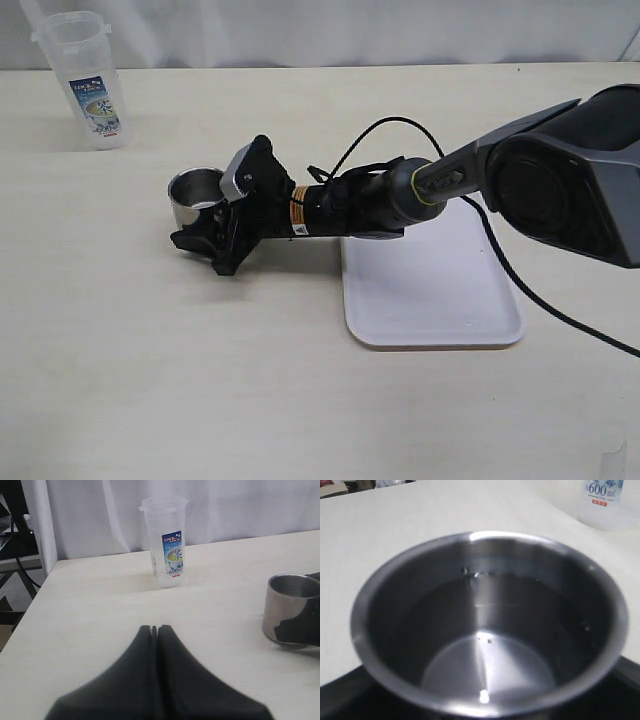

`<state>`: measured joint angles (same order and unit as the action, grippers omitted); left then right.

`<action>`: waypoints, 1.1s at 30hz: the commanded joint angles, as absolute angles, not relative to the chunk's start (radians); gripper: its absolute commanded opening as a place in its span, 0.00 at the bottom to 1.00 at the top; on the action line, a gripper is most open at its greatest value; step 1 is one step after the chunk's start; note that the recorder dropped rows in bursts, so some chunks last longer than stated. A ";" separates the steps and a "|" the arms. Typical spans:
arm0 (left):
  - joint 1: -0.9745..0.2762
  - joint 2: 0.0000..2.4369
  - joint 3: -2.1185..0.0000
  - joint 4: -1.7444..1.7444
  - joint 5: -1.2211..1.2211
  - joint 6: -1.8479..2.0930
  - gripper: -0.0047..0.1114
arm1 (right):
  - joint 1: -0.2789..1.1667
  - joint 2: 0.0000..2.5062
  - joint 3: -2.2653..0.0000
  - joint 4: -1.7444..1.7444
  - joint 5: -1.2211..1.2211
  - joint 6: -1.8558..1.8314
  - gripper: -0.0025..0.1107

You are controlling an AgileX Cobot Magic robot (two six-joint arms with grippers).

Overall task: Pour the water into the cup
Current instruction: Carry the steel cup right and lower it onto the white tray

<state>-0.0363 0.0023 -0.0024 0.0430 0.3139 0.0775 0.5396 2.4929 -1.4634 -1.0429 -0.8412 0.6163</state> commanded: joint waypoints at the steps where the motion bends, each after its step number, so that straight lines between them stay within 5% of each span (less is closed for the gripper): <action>1: -0.035 0.000 0.000 0.041 0.308 0.081 0.04 | 0.536 2.458 -1.464 -1.044 -0.829 0.629 0.06; 13: -0.035 0.000 0.000 0.041 0.308 0.081 0.04 | 0.523 2.333 -1.464 -1.053 -0.832 0.615 0.06; 33: -0.035 0.000 0.000 0.041 0.308 0.081 0.04 | 0.178 2.091 -1.099 -1.000 -0.930 0.472 0.06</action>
<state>-0.0363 0.0023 -0.0024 0.0430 0.3139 0.0791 0.2148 2.1160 -1.1303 -1.0395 -0.8460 0.5156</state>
